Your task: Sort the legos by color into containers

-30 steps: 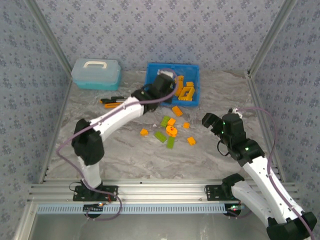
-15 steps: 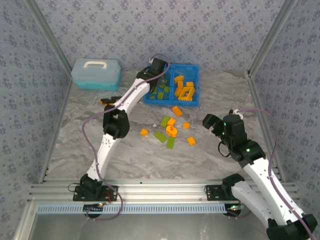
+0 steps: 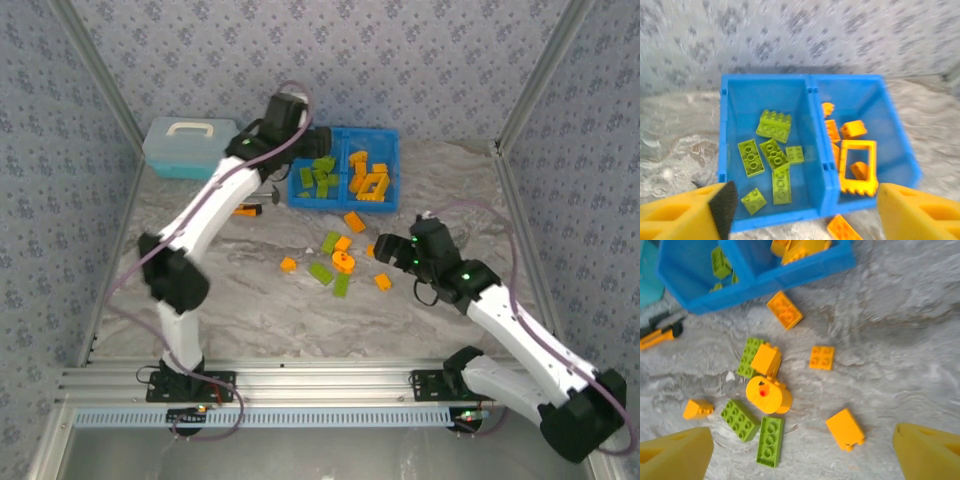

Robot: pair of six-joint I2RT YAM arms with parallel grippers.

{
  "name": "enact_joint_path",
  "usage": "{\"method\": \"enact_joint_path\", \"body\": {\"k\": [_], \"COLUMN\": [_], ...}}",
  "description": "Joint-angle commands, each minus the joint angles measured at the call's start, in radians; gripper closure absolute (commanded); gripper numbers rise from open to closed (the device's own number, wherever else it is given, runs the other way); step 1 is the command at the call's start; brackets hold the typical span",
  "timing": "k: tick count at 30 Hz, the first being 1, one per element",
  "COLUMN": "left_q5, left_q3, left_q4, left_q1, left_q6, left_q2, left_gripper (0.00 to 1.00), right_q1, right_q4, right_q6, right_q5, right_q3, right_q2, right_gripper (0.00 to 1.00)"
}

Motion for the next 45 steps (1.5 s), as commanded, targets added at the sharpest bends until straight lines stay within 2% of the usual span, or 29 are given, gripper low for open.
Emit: {"method": "enact_joint_path", "body": {"k": [1,3,6,9,13,18,24,29,31,33,35,41,45], "left_q5": [0.126,0.142,0.143,0.147,0.155,0.138,0.149,0.146,0.144,0.143,0.142,0.127,0.108], "left_q3": [-0.237,-0.385,-0.570,-0.731,-0.890,-0.994,-1.006,-0.998,-0.996,-0.993,-0.993,-0.993,-1.014], "left_q4": [0.088,0.087,0.069,0.059,0.058,0.072,0.104,0.117,0.121,0.121,0.121,0.116,0.150], "left_q1": [-0.004,-0.014,-0.023,-0.024,-0.025,-0.026,-0.025,-0.026,-0.025,-0.026,-0.026,-0.025,-0.025], "left_q6": [0.061,0.096,0.111,0.088,0.057,0.038,0.017,0.031,0.033,0.030,0.027,0.014,-0.007], "left_q2": [-0.191,-0.301,-0.444,-0.574,-0.700,-0.754,-0.721,-0.721,-0.718,-0.713,-0.711,-0.739,-0.784], "left_gripper": [0.14,0.05,0.01,0.01,0.01,0.01,0.01,0.01,0.01,0.01,0.01,0.01,0.01], "right_q1": [0.113,0.178,0.249,0.293,0.305,0.325,0.334,0.341,0.341,0.340,0.337,0.333,0.321], "right_q4": [-0.002,0.005,0.010,0.015,0.035,0.053,0.011,-0.021,-0.018,-0.016,-0.018,-0.054,0.053], "right_q6": [0.057,0.086,0.132,0.169,0.165,0.152,0.189,0.210,0.218,0.227,0.236,0.211,0.054], "right_q5": [0.081,0.096,0.114,0.141,0.114,0.095,0.116,0.137,0.137,0.143,0.157,0.268,0.348], "right_q3": [0.048,0.071,0.106,0.120,0.148,0.202,0.237,0.227,0.217,0.203,0.190,0.212,0.284], "right_q2": [0.118,0.224,0.366,0.471,0.574,0.677,0.761,0.778,0.782,0.770,0.732,0.497,0.405], "right_gripper": [0.07,0.09,0.13,0.15,0.20,0.23,0.41,0.48,0.54,0.65,0.70,0.70,0.69]}}
